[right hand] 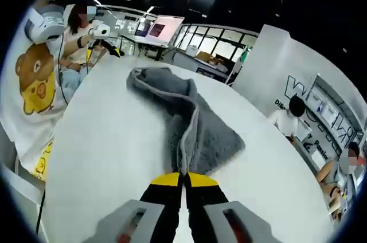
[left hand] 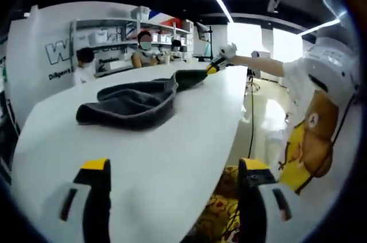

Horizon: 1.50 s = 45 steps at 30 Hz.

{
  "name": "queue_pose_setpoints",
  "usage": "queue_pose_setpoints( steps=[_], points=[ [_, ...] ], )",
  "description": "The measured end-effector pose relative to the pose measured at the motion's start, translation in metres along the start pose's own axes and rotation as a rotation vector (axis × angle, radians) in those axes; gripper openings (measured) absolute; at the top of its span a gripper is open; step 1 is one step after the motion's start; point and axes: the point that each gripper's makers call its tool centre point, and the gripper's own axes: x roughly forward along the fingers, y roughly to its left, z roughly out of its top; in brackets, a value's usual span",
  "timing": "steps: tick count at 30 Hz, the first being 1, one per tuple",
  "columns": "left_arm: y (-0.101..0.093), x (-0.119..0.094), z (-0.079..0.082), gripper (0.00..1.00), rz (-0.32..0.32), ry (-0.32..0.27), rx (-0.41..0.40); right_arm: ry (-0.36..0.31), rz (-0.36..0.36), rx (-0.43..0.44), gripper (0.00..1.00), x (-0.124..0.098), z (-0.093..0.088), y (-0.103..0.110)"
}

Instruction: Fold the towel on the table until its edges align and the towel forms a compact rectangular stack.

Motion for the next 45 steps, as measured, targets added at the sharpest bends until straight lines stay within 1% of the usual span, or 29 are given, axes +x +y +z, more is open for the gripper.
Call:
queue_pose_setpoints(
  steps=[2,5,9,11,16,22,27,32,34,35,37,38,39,40,41,43,45],
  points=[
    [-0.002,0.001,0.001,0.97,0.0,0.006,0.003,0.006,-0.008,0.009,0.02,-0.005,-0.008,0.001],
    [-0.006,0.002,0.001,0.97,-0.002,0.013,0.007,0.015,-0.046,0.028,0.02,-0.017,-0.02,-0.004],
    [-0.01,0.003,0.002,0.97,-0.003,0.016,0.007,0.042,-0.093,0.053,0.02,-0.031,-0.035,-0.013],
    [-0.01,0.002,0.001,0.97,-0.001,0.019,0.006,0.049,-0.136,0.071,0.02,-0.038,-0.044,-0.022],
    [-0.011,0.001,0.0,0.97,0.005,0.023,0.003,0.058,-0.185,0.107,0.02,-0.053,-0.06,-0.034],
    [-0.008,-0.001,-0.001,0.96,0.014,0.027,-0.001,0.083,-0.221,0.154,0.02,-0.067,-0.079,-0.037],
    [-0.006,-0.002,-0.002,0.96,0.02,0.024,-0.006,0.103,-0.227,0.187,0.02,-0.079,-0.091,-0.031],
    [-0.007,-0.001,-0.003,0.96,0.015,0.02,-0.007,0.12,-0.232,0.211,0.03,-0.085,-0.1,-0.027],
    [-0.008,0.0,-0.002,0.96,0.012,0.017,-0.004,0.114,-0.229,0.228,0.04,-0.086,-0.1,-0.022],
    [-0.009,0.0,-0.001,0.96,0.01,0.016,-0.004,0.123,-0.239,0.214,0.05,-0.087,-0.1,-0.022],
    [-0.01,0.001,-0.001,0.96,0.005,0.014,-0.002,0.124,-0.24,0.223,0.1,-0.092,-0.1,-0.019],
    [-0.011,0.002,-0.001,0.96,0.004,0.015,0.0,0.113,-0.241,0.235,0.16,-0.094,-0.097,-0.017],
    [-0.012,0.002,-0.001,0.96,0.001,0.015,0.001,0.108,-0.243,0.246,0.29,-0.099,-0.096,-0.015],
    [-0.012,0.002,-0.001,0.96,0.0,0.015,0.001,0.105,-0.247,0.249,0.35,-0.101,-0.096,-0.015],
    [-0.012,0.002,0.0,0.97,0.0,0.015,0.001,0.1,-0.253,0.257,0.36,-0.106,-0.094,-0.014],
    [-0.013,0.003,0.0,0.97,-0.005,0.014,0.002,0.084,-0.238,0.269,0.33,-0.111,-0.085,-0.004],
    [-0.012,0.004,-0.001,0.97,-0.007,0.014,0.002,0.045,-0.22,0.292,0.36,-0.115,-0.073,0.006]
  ],
)
